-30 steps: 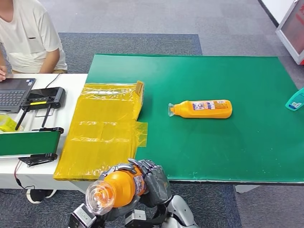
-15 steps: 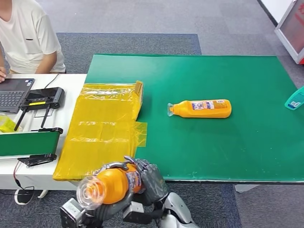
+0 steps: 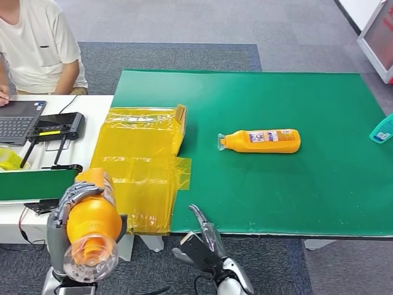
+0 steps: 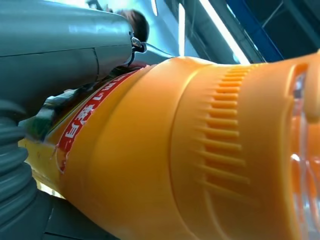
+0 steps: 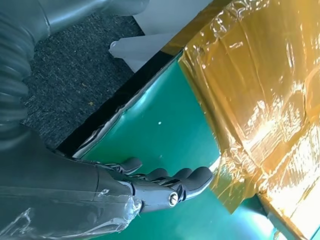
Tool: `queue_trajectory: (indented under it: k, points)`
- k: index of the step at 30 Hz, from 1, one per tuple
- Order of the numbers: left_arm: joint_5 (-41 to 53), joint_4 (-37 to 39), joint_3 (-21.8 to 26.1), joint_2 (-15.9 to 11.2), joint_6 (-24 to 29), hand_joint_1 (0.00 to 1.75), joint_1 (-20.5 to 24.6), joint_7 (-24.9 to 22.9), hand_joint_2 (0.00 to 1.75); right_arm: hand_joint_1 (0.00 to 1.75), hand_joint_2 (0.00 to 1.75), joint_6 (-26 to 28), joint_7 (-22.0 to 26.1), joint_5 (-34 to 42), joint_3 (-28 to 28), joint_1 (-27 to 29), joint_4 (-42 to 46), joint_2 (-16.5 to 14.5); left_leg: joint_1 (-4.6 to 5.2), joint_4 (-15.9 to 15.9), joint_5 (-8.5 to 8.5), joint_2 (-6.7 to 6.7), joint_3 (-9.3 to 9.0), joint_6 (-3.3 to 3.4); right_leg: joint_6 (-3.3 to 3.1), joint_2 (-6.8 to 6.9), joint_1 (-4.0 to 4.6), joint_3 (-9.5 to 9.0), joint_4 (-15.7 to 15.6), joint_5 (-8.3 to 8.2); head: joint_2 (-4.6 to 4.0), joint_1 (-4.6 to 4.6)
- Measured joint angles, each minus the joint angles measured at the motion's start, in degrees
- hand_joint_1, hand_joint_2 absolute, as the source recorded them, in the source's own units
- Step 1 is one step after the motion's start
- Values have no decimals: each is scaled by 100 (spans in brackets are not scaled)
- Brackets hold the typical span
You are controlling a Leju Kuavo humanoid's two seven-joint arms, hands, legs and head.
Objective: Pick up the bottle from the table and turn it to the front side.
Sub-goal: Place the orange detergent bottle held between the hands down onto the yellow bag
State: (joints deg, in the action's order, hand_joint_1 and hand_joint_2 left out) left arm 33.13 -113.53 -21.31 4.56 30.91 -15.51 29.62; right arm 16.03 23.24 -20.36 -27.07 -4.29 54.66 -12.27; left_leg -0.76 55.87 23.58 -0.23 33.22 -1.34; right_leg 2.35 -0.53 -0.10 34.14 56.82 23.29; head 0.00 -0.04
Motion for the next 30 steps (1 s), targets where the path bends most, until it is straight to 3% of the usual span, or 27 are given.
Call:
queue_trajectory:
  k: [6,11,16,21,26,30]
  points:
    - [1753,6,468,30,768,175,43,-357,175,0,175,-144,23,-109,189,29,-15,-65,0,0,0,0,-1,1,1,0,-1,-1,0,-1,0,1]
    - [3056,510,905,-181,286,175,566,-1421,175,0,175,-361,73,-173,224,-15,-57,-103,0,0,-13,0,-4,-5,-6,1,0,2,0,-10,0,-1]
    - [3611,1900,882,-560,-955,175,1817,-2167,175,0,175,-842,108,-482,173,-65,-1,-126,-2,0,-46,-1,13,-18,-15,0,2,26,4,-46,0,-1]
    - [3832,3316,656,-738,-1671,175,3174,-2694,175,0,175,-966,93,-658,113,-3,575,-97,0,0,-78,0,55,-15,-11,-3,0,64,6,-83,0,0]
    - [3905,4558,393,-741,-2332,175,4224,-2938,175,0,175,-1281,134,-630,112,126,1377,-47,0,2,-84,0,66,-15,-10,-4,0,76,6,-89,0,-1]
    - [3959,5559,164,-546,-2635,175,4932,-3022,175,0,175,-1397,240,-592,113,222,1943,-6,0,2,-87,0,75,-13,-9,-4,0,81,6,-92,0,0]
